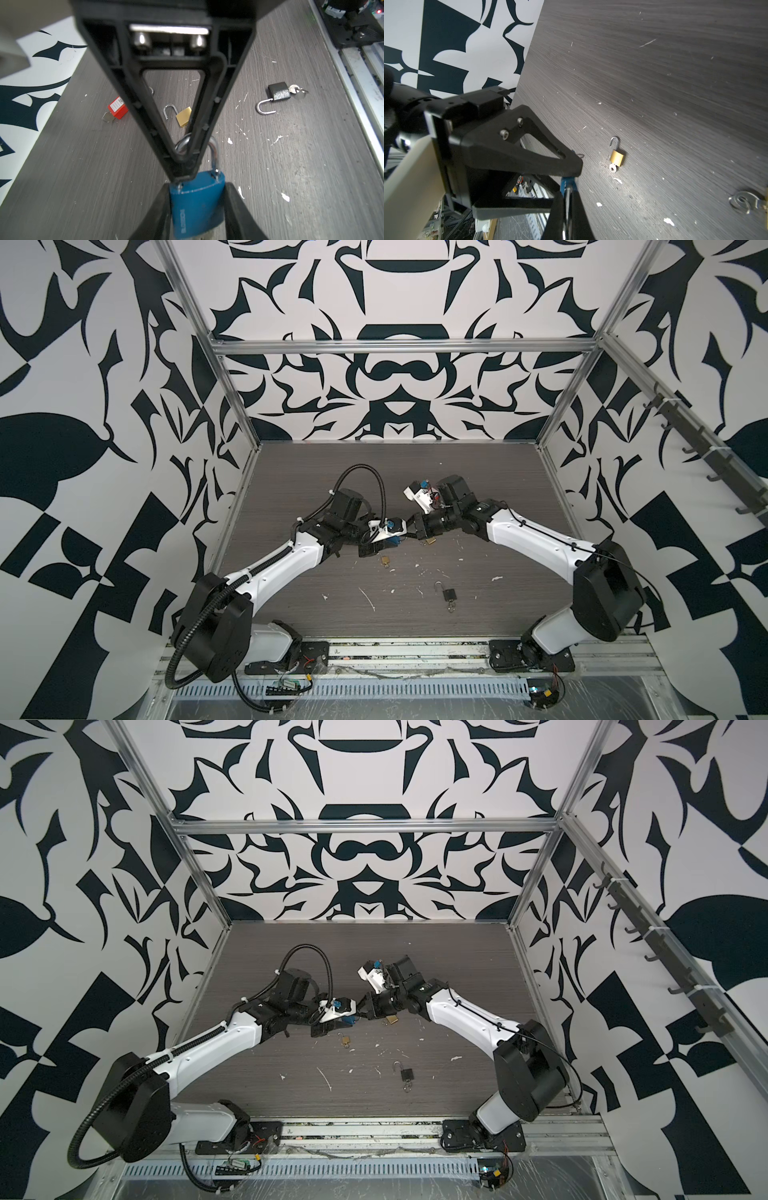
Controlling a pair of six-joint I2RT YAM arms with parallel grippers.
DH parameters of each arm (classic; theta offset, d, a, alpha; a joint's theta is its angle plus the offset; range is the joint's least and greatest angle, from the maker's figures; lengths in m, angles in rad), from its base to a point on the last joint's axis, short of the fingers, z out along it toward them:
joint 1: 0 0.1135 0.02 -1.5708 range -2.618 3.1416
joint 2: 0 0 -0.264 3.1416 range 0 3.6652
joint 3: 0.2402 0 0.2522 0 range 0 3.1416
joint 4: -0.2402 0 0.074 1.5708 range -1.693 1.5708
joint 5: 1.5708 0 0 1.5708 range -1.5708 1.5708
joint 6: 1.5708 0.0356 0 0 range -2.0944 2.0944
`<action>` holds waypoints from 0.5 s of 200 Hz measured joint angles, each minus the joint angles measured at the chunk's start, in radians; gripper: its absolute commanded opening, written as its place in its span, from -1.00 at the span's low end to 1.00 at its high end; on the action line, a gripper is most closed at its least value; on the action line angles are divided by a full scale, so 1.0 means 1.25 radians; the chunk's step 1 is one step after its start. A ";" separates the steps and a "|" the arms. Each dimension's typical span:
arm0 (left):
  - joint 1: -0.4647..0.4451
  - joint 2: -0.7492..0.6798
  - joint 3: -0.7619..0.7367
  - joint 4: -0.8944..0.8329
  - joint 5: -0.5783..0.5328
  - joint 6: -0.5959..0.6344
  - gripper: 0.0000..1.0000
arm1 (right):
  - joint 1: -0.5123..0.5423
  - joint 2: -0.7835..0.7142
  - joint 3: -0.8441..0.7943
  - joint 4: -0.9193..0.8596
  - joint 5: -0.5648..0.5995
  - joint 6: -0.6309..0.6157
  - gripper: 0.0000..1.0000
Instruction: Lock with the key
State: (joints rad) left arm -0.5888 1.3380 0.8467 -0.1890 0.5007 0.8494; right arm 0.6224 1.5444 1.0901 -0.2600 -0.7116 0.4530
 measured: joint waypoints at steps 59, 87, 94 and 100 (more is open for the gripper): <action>-0.002 -0.018 0.029 -0.006 -0.019 0.063 -1.00 | -0.011 -0.004 0.005 -0.110 -0.015 -0.013 -0.52; -0.002 -0.030 0.034 0.002 -0.024 0.079 -1.00 | -0.019 -0.005 0.005 -0.128 -0.020 -0.023 -0.43; -0.002 -0.030 0.034 0.002 -0.027 0.080 -1.00 | -0.022 -0.007 0.006 -0.134 -0.020 -0.027 -0.43; -0.002 -0.030 0.034 0.000 -0.030 0.081 -1.00 | -0.025 -0.010 0.006 -0.139 -0.020 -0.029 -0.44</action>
State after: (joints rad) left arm -0.5915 1.3006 0.8886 -0.1886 0.4633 0.9508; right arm 0.5911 1.5318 1.0977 -0.4339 -0.7361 0.4168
